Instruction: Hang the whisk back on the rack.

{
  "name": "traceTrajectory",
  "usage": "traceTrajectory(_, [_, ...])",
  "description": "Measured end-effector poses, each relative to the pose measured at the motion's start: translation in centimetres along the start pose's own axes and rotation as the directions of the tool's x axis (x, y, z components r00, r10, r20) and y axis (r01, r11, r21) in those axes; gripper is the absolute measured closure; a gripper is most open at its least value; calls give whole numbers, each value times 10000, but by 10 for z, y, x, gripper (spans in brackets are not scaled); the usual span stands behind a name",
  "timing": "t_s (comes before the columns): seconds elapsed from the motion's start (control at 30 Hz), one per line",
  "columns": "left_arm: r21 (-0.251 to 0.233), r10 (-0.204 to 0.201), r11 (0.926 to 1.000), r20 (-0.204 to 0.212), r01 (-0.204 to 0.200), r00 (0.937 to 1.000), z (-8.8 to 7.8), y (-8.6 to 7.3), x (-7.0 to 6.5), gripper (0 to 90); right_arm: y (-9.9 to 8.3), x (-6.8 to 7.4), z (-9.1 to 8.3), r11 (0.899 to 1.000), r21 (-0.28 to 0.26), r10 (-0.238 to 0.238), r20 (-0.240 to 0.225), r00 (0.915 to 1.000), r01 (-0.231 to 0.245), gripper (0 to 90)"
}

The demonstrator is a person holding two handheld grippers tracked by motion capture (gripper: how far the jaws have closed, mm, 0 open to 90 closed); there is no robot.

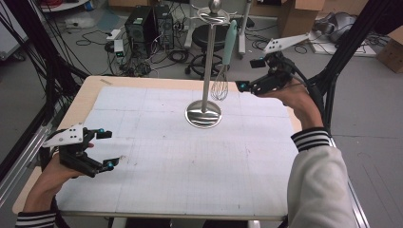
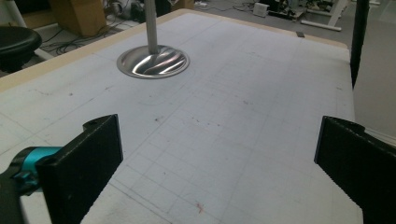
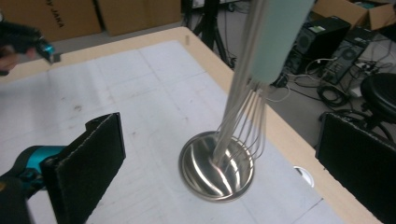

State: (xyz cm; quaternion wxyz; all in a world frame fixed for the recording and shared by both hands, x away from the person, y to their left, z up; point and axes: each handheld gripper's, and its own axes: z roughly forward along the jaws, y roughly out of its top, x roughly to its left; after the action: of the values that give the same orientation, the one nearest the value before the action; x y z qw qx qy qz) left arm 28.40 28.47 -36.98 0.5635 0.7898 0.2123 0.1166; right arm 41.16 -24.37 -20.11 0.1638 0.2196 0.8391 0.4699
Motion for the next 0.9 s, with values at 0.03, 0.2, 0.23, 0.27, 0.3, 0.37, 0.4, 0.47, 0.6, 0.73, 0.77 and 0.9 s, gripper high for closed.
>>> traceTrajectory(0.03, [-19, -6, 10000, -16, 6, 10000, 0, 0, 0, 17, -5, 3, -2, 10000, -54, 6, -45, 10000, -6, 5])
traceTrajectory(0.2, [55, 1, 10000, 15, -1, 10000, 2, 0, -2, 17, -29, 17, -11, 9995, -302, 11, -260, 9997, -19, 5])
traceTrajectory(0.23, [66, 22, 10000, 40, -23, 10000, 3, 0, -3, 17, -34, 19, -13, 9991, -426, -33, -294, 9996, 20, 5])
traceTrajectory(0.27, [86, 35, 10000, 38, -35, 10000, 3, 0, -4, 17, -39, 21, -16, 9986, -533, 39, -323, 9995, -57, 5])
traceTrajectory(0.3, [94, 50, 9999, 48, -50, 10000, 4, 0, -4, 17, -43, 24, -19, 9989, -466, 78, -237, 9997, -89, 5])
traceTrajectory(0.37, [132, 73, 9999, 51, -74, 10000, 4, 0, -5, 17, -53, 28, -24, 9975, -680, 146, -308, 9994, -166, 5])
traceTrajectory(0.4, [104, 83, 9999, 46, -84, 10000, 4, 0, -6, 17, -57, 31, -26, 9968, -756, 239, -287, 9993, -260, 5])
traceTrajectory(0.47, [59, 125, 9999, 55, -125, 9999, 4, 0, -7, 17, -67, 35, -32, 9962, -816, 283, -275, 9992, -305, 4])
traceTrajectory(0.6, [36, 138, 9999, 86, -138, 9999, 3, 0, -10, 17, -85, 43, -41, 9927, -1100, 478, -242, 9986, -502, 5])
traceTrajectory(0.73, [138, 129, 9998, 138, -131, 9998, 5, -2, -13, 17, -104, 52, -45, 9915, -1148, 589, -206, 9980, -609, 5])
traceTrajectory(0.77, [201, 155, 9997, 105, -157, 9998, 5, -2, -14, 17, -108, 54, -45, 9911, -1197, 563, -179, 9983, -581, 5])
traceTrajectory(0.9, [116, 136, 9998, 34, -137, 9999, 3, -4, -15, 17, -128, 63, -44, 9913, -1183, 579, -27, 9983, -578, 5])
